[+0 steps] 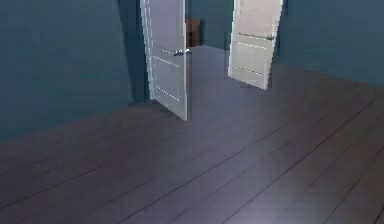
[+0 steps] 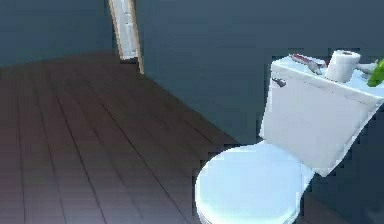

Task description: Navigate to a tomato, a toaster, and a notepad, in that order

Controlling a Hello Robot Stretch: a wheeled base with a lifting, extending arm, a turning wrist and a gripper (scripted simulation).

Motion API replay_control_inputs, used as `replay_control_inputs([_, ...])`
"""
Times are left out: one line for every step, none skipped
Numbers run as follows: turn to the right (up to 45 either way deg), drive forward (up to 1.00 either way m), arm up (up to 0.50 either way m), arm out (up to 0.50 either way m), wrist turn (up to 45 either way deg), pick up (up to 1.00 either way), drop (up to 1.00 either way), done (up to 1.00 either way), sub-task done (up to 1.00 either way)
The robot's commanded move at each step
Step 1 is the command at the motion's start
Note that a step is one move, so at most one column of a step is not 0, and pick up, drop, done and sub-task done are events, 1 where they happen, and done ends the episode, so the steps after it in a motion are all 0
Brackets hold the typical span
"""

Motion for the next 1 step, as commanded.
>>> replay_control_inputs([-45.0,0.00,0.00,0.00,0.0,0.00,0.00,0.00,0.00])
